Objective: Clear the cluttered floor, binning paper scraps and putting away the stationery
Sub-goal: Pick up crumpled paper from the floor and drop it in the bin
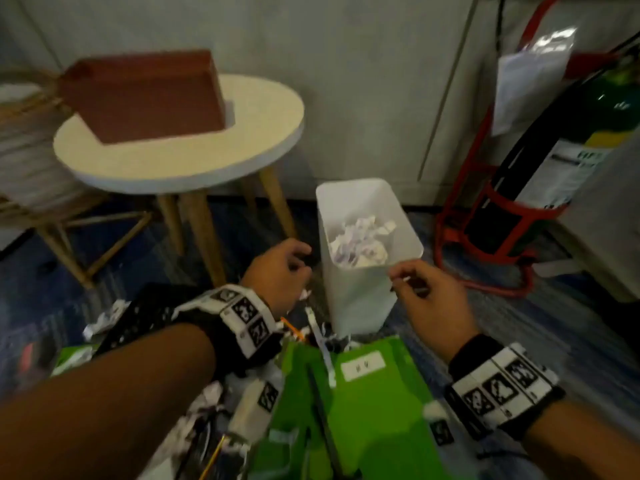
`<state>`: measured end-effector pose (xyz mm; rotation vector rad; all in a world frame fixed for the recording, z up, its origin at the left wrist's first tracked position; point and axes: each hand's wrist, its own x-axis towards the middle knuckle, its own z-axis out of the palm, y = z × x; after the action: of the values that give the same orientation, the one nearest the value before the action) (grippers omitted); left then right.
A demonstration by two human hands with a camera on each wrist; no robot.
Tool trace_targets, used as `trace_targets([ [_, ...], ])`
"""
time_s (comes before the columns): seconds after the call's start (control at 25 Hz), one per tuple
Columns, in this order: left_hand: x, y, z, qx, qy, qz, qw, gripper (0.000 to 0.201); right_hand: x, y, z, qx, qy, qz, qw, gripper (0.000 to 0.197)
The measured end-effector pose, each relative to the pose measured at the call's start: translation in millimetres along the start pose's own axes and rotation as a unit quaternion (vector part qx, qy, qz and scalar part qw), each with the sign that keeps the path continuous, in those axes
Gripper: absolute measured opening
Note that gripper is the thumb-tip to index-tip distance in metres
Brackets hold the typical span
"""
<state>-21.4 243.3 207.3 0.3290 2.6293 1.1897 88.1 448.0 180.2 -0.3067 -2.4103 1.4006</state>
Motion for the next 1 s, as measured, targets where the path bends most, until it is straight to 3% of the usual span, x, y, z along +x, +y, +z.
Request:
trace_targets([
  [0.16, -32.9, -76.2, -14.1, 0.165, -0.086, -0.038, 0.982, 0.017, -38.9, 14.3, 75.8, -0.049, -0.139, -0.001, 0.989, 0.017],
  [0.24, -49.7, -119.0, -11.3, 0.213, -0.12, -0.053, 0.968, 0.018, -55.1, 28.4, 117.3, -0.096, -0.224, 0.0, 0.97, 0.019],
  [0.32, -68.2, -159.2, -8.7, 0.248, -0.144, -0.068, 0.955, 0.019, -70.7, 38.8, 160.1, -0.167, -0.339, 0.011, 0.926, 0.019],
  [0.4, -83.9, -191.9, -6.0, 0.269, -0.158, -0.08, 0.947, 0.02, -83.7, 46.6, 198.1, -0.249, -0.447, 0.011, 0.859, 0.024],
  [0.48, -96.3, -217.4, -2.9, 0.282, -0.164, -0.101, 0.94, 0.021, -93.3, 50.0, 231.8, -0.316, -0.512, -0.008, 0.799, 0.029],
  [0.68, -127.1, -276.2, 8.1, 0.255, -0.235, -0.156, 0.925, 0.025, -91.9, 51.1, 285.0, -0.426, -0.527, -0.088, 0.731, 0.021],
  [0.84, -147.8, -301.0, 17.8, 0.232, -0.309, -0.162, 0.908, 0.029, -74.0, 54.9, 289.3, -0.532, -0.54, -0.105, 0.644, 0.045],
  [1.0, -152.8, -313.6, 25.9, 0.216, -0.319, -0.159, 0.909, 0.039, -63.2, 48.0, 276.4, -0.54, -0.542, -0.079, 0.639, 0.053],
])
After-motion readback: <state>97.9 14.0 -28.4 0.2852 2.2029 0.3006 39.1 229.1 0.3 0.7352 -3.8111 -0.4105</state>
